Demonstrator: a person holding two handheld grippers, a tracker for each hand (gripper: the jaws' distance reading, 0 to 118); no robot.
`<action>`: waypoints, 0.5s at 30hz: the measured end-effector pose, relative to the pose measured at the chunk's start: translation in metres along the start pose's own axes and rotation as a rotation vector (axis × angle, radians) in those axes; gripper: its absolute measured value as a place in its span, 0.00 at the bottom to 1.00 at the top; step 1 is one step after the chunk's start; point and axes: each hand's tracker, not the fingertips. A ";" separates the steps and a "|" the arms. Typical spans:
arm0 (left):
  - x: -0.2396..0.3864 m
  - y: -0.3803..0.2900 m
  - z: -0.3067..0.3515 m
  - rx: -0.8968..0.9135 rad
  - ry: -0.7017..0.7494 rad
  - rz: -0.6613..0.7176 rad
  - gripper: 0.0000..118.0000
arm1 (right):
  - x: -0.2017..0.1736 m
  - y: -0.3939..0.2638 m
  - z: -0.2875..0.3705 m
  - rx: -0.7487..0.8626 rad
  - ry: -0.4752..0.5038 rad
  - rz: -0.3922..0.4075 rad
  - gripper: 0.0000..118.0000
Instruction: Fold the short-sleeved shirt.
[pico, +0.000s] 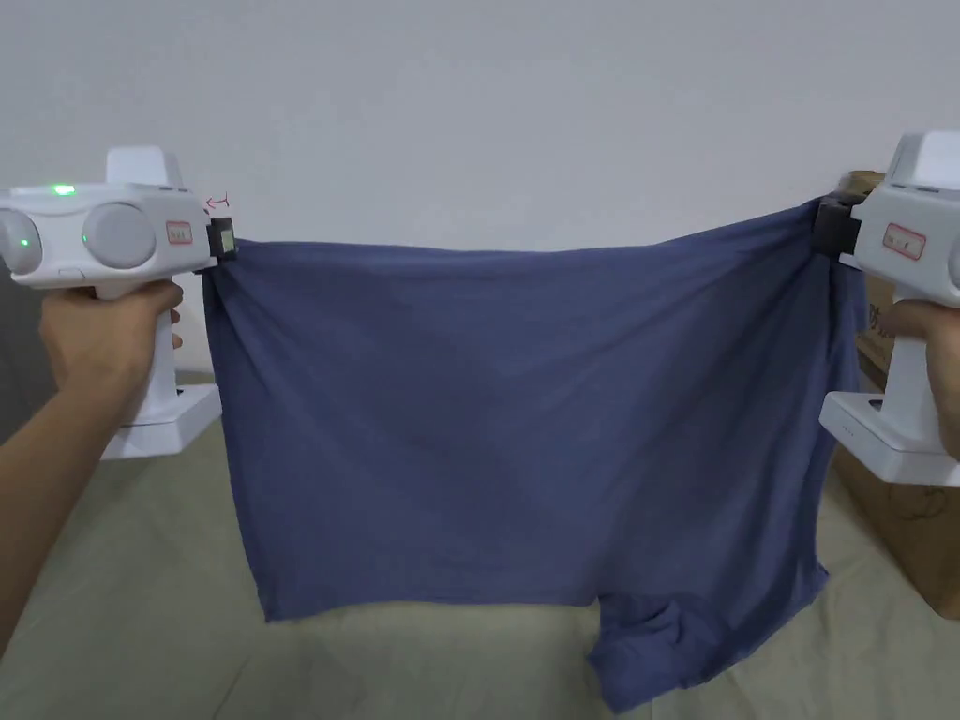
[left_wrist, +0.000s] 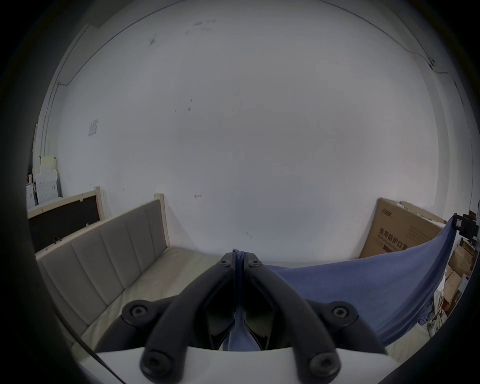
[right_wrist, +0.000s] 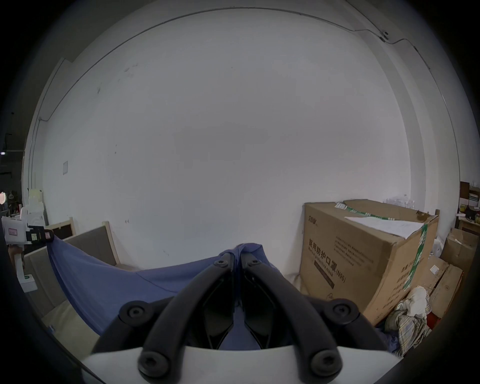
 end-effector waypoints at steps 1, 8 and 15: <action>-0.001 -0.010 -0.005 -0.014 0.001 0.009 0.02 | -0.001 -0.008 -0.003 -0.016 0.004 0.005 0.02; -0.010 -0.094 -0.021 -0.105 -0.019 0.055 0.02 | 0.005 -0.087 -0.011 -0.131 0.018 0.007 0.02; -0.023 -0.192 0.006 -0.271 -0.029 0.020 0.02 | 0.023 -0.181 0.016 -0.286 0.025 -0.104 0.02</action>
